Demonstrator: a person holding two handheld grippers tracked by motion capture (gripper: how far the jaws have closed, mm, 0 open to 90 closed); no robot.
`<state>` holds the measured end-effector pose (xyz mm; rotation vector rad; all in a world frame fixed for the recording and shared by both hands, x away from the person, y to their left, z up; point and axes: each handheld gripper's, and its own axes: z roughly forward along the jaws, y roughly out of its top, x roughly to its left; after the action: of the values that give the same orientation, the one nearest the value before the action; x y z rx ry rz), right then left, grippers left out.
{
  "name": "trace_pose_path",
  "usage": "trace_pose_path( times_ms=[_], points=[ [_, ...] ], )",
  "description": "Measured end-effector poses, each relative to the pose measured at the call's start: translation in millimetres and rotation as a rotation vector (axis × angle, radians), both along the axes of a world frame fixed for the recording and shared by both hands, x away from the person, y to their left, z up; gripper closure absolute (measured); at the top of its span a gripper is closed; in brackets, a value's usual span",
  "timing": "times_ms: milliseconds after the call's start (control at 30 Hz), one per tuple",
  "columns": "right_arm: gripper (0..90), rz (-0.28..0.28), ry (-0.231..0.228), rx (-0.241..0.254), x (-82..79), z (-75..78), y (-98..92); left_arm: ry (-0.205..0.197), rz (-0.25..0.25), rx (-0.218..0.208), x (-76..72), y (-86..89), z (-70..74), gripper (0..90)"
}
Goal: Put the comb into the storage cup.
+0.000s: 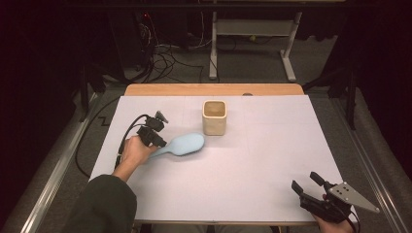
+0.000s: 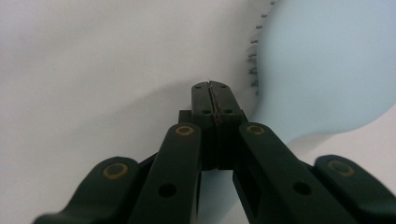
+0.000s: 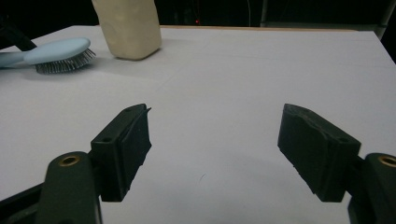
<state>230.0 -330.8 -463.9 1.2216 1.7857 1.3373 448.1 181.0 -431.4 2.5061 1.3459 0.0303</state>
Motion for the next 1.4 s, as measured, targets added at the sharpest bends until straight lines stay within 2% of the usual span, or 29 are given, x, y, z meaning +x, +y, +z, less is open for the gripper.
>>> trace_pose_path(
  times_ms=[600, 733, 1067, 1400],
  points=[
    [25.7, -0.002, 0.001, -0.002, -0.4, 0.3, 0.0, 0.006, -0.010, -0.020, -16.2, 6.4, -2.9, 89.6],
    [25.7, -0.003, 0.001, 0.000, -0.3, 0.2, 0.0, 0.008, -0.010, -0.038, -21.5, 7.6, -3.5, 89.6],
    [25.6, -0.002, 0.002, 0.000, -0.4, 0.4, -0.1, 0.005, -0.019, -0.048, -30.0, 8.3, -2.8, 89.6],
    [25.6, -0.004, 0.000, -0.003, -0.7, 0.5, 0.0, 0.003, -0.007, -0.077, -38.5, 9.6, -3.3, 89.6]
  ],
)
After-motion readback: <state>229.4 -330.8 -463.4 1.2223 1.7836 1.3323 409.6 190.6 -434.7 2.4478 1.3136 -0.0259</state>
